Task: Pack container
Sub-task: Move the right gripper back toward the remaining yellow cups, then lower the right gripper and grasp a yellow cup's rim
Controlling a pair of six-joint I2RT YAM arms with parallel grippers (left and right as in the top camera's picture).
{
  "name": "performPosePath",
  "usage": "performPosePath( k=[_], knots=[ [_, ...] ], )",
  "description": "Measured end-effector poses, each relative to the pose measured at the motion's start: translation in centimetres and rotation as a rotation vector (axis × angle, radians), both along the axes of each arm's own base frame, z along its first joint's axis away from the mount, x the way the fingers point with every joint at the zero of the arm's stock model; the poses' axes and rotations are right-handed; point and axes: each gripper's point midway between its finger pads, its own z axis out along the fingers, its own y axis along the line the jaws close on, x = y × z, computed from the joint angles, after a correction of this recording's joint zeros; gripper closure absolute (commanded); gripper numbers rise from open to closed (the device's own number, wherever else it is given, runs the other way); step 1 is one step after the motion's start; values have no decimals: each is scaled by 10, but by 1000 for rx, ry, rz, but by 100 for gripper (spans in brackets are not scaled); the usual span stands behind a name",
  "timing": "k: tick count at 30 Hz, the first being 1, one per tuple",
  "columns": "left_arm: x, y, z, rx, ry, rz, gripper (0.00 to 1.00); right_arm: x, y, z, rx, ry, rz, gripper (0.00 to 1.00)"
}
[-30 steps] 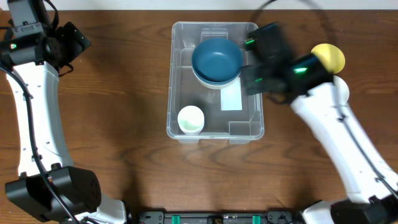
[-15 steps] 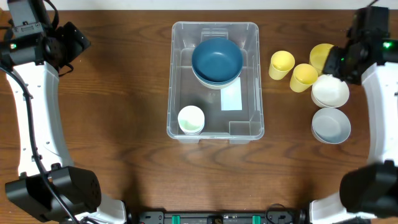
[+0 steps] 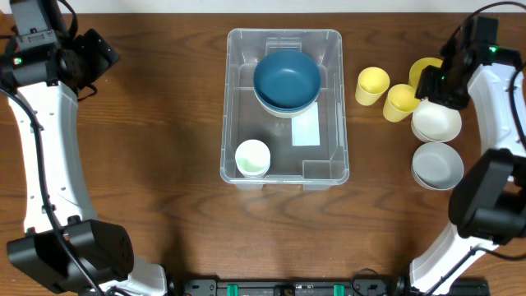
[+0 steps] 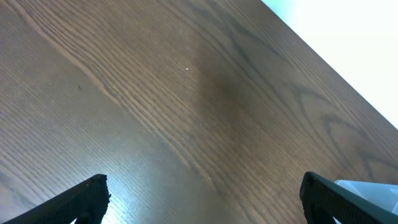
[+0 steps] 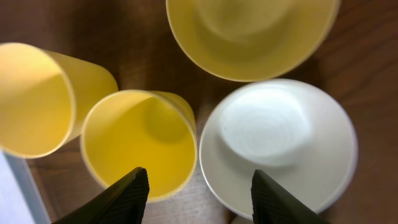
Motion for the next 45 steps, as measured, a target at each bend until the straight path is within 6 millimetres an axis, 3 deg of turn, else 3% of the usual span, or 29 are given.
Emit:
performPosePath(
  k=[9,35,40,45],
  knots=[
    [0,0,0,0,0,0,2,5,3,-33,27,47,36,56],
    [0,0,0,0,0,0,2,7,20,-37,28,48,129,69],
    [0,0,0,0,0,0,2,4,17,-40,13,60,130,84],
    [0,0,0,0,0,0,2,0,17,-44,12,72,128,87]
  ],
)
